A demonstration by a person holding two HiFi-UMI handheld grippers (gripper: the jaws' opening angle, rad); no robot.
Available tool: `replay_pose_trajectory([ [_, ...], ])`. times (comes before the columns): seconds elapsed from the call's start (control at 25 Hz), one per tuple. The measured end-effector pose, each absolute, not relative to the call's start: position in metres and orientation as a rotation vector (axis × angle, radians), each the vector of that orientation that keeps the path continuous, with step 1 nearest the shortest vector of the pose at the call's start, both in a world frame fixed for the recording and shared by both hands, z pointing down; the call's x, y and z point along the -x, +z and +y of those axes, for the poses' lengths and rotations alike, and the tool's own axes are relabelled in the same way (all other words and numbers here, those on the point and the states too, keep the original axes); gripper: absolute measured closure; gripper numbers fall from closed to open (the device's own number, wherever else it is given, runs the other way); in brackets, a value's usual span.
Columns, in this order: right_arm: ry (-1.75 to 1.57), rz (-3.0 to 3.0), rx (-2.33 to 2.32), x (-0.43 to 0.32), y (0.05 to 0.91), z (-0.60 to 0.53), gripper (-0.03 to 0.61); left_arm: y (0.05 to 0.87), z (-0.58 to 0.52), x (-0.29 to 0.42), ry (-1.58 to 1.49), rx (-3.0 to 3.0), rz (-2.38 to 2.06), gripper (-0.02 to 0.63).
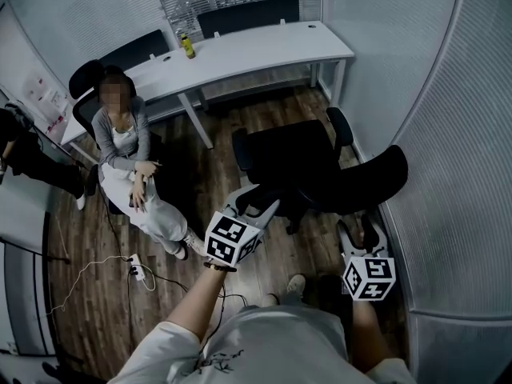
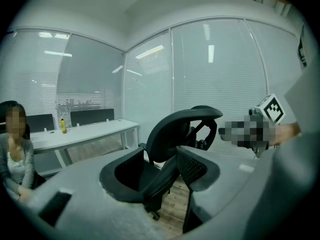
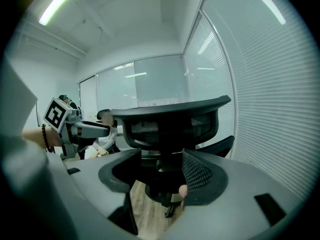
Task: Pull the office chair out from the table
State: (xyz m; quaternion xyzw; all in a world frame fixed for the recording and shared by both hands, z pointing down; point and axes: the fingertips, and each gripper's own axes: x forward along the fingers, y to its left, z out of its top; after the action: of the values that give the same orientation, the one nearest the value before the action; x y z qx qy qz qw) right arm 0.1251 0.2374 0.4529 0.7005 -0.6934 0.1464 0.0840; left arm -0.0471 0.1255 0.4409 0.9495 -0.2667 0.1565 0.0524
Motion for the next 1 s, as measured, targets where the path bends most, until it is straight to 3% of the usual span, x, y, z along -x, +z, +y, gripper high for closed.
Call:
replay_pose_trajectory([
  [0.12,0.432,-2.067,-2.094,-0.109,0.454,0.249,0.413,0.441,0.142,0.061,0.456,-2.879,-0.826,0.434],
  [0.4,0.442,-2.128,-2.035,-0.069,0.46,0.273,0.543,0.454,0.184,0.091,0.468,-2.842,-0.84,0.557],
  [0.56,0.446,-2.18,-1.984,-0.049,0.459,0.283,0.563,0.459,0.207,0.101,0.454,-2.828,-0.816,0.601],
  [1.0,0.472,-2.214,-1.918,-0.01,0.465,0.326,0.569,0.473,0.255,0.13,0.432,-2.775,-0.899,0.603],
])
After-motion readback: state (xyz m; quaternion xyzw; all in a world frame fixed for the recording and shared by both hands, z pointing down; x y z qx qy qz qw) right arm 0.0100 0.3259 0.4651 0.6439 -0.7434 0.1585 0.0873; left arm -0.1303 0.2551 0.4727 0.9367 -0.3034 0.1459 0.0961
